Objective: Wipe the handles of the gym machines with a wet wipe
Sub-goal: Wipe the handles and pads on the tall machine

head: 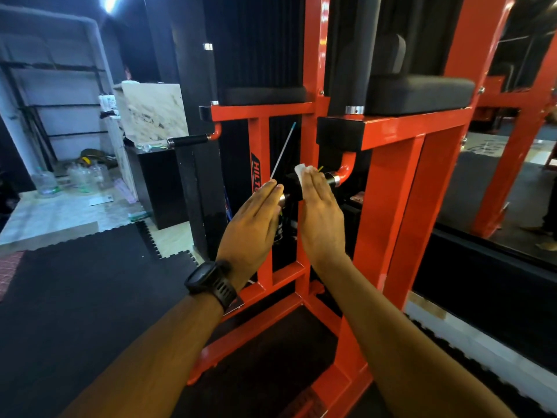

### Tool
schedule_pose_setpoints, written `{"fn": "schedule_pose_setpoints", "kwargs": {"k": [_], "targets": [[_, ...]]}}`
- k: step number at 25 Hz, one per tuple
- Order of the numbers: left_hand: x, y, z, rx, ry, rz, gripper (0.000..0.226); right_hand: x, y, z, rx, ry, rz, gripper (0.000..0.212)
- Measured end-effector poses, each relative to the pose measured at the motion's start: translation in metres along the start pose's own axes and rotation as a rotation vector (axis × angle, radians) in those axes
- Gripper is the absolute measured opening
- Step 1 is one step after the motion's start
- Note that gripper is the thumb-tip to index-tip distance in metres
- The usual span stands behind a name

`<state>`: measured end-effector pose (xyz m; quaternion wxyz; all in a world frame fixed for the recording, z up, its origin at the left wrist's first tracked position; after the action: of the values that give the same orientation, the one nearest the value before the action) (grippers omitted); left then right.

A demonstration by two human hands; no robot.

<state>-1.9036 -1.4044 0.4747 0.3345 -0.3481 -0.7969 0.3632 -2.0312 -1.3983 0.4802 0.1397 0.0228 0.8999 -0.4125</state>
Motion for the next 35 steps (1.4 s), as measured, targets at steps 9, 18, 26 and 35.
{"fn": "schedule_pose_setpoints", "kwargs": {"k": [9, 18, 26, 35], "targets": [[-0.001, 0.0, 0.0, -0.042, 0.002, -0.022, 0.043, -0.01, 0.029, -0.001, 0.056, -0.265, 0.375, 0.047], [0.001, -0.001, -0.003, -0.083, 0.006, -0.025, 0.042, 0.018, 0.036, 0.031, 0.153, -1.166, 1.208, 0.037], [0.002, -0.002, -0.004, -0.08, 0.043, -0.07, 0.043, 0.014, 0.032, 0.043, 0.138, -1.738, 1.223, 0.02], [0.001, 0.0, -0.001, -0.069, 0.048, -0.081, 0.044, 0.007, -0.003, -0.019, 0.151, -0.512, 0.377, 0.038]]}}
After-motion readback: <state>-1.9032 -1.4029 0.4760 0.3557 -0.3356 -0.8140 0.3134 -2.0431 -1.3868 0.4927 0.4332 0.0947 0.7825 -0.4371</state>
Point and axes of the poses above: each hand's wrist, its own y-axis away from the middle knuckle, its own z-axis out of the palm, x = y × z, the point moved 10 cm from there along -y, towards the middle knuckle, and after that the axes turned 9 degrees about y, right-handed, at the moved point
